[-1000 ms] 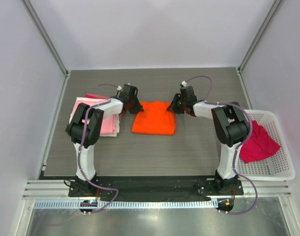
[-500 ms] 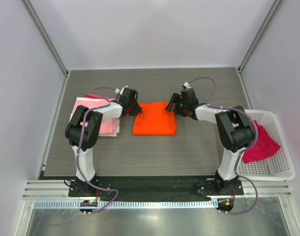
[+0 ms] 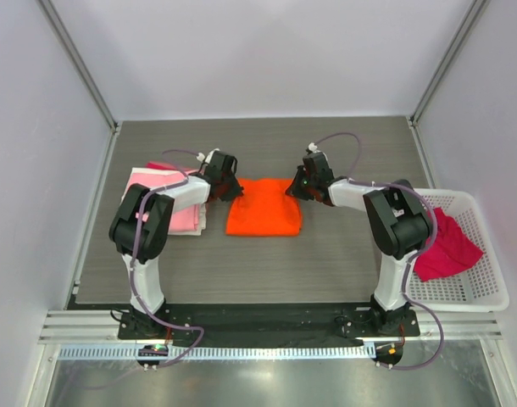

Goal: Fold and stack the t-shirts
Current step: Neatly place the folded tshirt to the corner

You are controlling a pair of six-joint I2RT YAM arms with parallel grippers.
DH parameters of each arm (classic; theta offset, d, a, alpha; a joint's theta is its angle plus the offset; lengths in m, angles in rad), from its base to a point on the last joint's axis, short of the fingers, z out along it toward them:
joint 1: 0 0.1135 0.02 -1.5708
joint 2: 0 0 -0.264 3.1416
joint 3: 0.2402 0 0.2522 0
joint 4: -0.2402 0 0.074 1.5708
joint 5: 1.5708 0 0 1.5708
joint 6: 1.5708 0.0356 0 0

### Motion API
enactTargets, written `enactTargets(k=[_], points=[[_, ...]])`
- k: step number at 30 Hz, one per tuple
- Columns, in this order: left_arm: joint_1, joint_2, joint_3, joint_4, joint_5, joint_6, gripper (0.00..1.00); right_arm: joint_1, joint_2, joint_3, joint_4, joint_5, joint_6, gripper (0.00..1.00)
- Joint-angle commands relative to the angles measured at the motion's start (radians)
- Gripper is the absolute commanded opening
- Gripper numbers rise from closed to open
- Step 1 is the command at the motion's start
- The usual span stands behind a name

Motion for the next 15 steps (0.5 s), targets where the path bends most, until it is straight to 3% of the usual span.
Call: enactTargets(k=[1,7,9,15], points=[[-0.009,-0.105,-0.014,-0.095,-0.047,0.041,0.0,0.069,-0.114,-0.048,-0.045,0.051,-0.039,0.01],[-0.008,-0.389,-0.072,-0.22,-0.061,0.078,0.0,0.143,-0.318,-0.064,-0.127,0.123,-0.047,0.01],[-0.006,-0.488,-0.06,-0.332,-0.058,0.106,0.0,0.183,-0.392,-0.064,-0.156,0.124,-0.039,0.01],[0.075,-0.73,-0.107,-0.536,0.04,0.135,0.0,0.334,-0.506,-0.01,-0.249,0.178,0.004,0.01]])
